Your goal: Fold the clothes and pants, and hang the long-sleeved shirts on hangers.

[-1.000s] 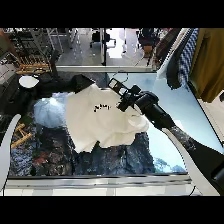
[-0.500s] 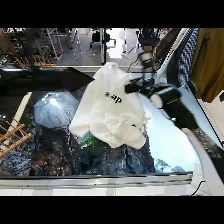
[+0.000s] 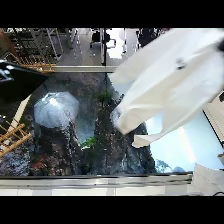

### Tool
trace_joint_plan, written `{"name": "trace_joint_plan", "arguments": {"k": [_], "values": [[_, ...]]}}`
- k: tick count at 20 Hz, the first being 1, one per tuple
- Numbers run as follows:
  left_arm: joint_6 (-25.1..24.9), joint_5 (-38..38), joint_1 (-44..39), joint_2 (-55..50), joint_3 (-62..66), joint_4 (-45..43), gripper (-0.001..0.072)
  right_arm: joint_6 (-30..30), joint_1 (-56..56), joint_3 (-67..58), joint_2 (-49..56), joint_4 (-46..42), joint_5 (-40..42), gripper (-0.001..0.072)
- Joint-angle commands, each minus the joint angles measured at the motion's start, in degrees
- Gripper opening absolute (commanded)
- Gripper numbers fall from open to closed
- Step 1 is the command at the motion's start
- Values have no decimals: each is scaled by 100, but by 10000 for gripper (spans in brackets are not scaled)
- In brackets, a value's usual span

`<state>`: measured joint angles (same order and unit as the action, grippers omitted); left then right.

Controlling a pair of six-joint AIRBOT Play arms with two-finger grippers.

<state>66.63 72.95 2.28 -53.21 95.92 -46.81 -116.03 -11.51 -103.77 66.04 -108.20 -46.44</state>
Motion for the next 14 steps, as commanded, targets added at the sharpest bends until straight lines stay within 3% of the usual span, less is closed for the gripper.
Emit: {"name": "trace_joint_plan", "arguments": {"k": [1, 6, 11, 14], "values": [[11, 341, 177, 142, -111, -1141, 404, -192, -1786, -820, -63, -658, -730, 12], [57, 337, 188, 140, -590, -1320, 402, -195, -3906, -1449, 435, -608, -101, 12], [527, 343, 188, 136, -616, -1322, 401, -841, -4730, -1445, 780, -601, 1851, 13], [544, 343, 188, 136, -616, -1320, 401, -903, -5080, -1445, 949, -608, 2339, 13]]}}
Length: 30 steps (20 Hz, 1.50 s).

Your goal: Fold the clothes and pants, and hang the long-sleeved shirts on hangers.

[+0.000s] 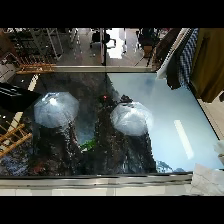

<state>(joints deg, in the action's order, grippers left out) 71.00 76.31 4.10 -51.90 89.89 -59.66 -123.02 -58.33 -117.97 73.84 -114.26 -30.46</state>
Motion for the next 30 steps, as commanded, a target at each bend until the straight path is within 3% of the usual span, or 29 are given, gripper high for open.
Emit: {"name": "trace_joint_plan", "arguments": {"k": [1, 11, 12, 14, 15, 17, 20, 23, 25, 29, 30], "values": [[179, 7, 7, 4, -13, -35, 400, -216, -546, -24, 251, 0, 713, 13], [376, 149, 7, -2, -13, -39, 400, -595, -1054, -17, 402, 105, -321, 18], [376, 293, 7, -15, -13, -39, 401, -590, -1056, -20, 343, 107, -345, 91], [376, 616, 7, -35, -28, -35, 400, -590, -1054, -11, 190, 116, -328, 538], [376, 710, 7, -31, -52, -37, 400, -590, -1054, -11, 83, 181, -352, 668], [376, 841, 7, -55, -55, -37, 401, -590, -1054, -7, -225, 706, -520, 682], [376, 837, 7, -107, -55, -35, 401, -144, -863, -4, -966, 2562, -828, 679], [313, 835, 7, -151, -52, -94, 400, 1832, 166, -4, -1473, 5025, -1683, 678], [315, 835, 7, -146, -42, -678, 399, 3025, 1300, 39, -1471, 6166, -3088, 677], [367, 833, 7, -127, -35, -3128, 399, 3589, 4179, 1235, -1318, 5849, -5080, 664], [424, 833, 7, -127, -35, -3689, 399, 3617, 4815, 1639, -1261, 5547, -5204, 607]]}}
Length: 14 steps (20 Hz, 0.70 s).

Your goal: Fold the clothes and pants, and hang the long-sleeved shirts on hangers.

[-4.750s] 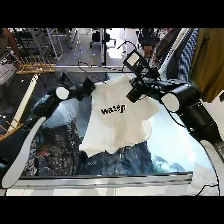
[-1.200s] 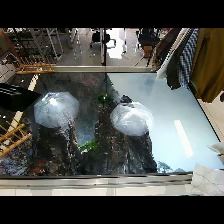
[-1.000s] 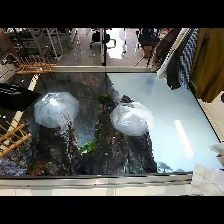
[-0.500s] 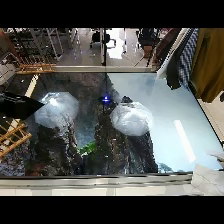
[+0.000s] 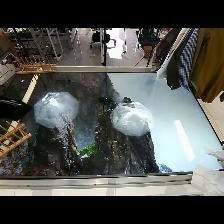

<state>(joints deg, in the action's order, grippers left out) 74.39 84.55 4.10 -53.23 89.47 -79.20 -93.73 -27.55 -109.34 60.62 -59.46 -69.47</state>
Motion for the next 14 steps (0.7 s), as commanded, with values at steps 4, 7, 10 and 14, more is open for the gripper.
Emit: {"name": "trace_joint_plan", "arguments": {"k": [4, 7, 10, 14], "values": [[116, 11, 4, 0, 4, -2555, 400, 944, 3637, 2039, 450, -1335, -717, 384], [116, 13, 4, 0, 4, -2555, 400, 1690, 4120, 2138, 785, -2065, 177, 18], [116, 11, 4, 0, 4, -2557, 400, 1757, 4111, 2138, 817, -2164, 1381, 15], [116, 13, 4, 0, 4, -2557, 400, 1757, 4111, 2135, 820, -2151, 2402, 15]]}}
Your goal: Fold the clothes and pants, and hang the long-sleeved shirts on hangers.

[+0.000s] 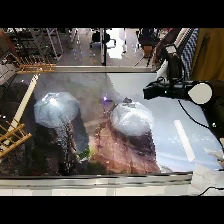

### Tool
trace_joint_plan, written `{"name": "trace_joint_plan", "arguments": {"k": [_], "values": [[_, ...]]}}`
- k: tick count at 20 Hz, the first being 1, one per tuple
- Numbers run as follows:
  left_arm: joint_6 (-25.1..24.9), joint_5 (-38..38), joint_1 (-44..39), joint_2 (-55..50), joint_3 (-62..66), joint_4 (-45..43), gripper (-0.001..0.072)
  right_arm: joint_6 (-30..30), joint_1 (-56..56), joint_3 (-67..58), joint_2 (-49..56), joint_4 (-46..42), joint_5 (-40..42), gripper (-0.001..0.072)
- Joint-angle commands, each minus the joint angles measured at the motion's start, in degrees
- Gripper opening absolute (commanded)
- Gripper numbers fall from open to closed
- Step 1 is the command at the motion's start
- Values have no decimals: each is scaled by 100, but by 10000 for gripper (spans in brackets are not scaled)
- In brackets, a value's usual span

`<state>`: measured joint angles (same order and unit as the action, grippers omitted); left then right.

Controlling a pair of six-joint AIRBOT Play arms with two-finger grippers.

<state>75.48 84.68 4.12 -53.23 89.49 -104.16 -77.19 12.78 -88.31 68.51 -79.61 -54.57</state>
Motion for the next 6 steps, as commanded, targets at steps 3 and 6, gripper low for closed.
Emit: {"name": "trace_joint_plan", "arguments": {"k": [3, 6], "values": [[7, -2, 2, 0, 2, -59, 400, 103, 79, 33, 31, -136, 1266, 15], [7, 0, 2, 0, 2, -59, 400, 103, 79, 33, 31, -136, 1281, 15]]}}
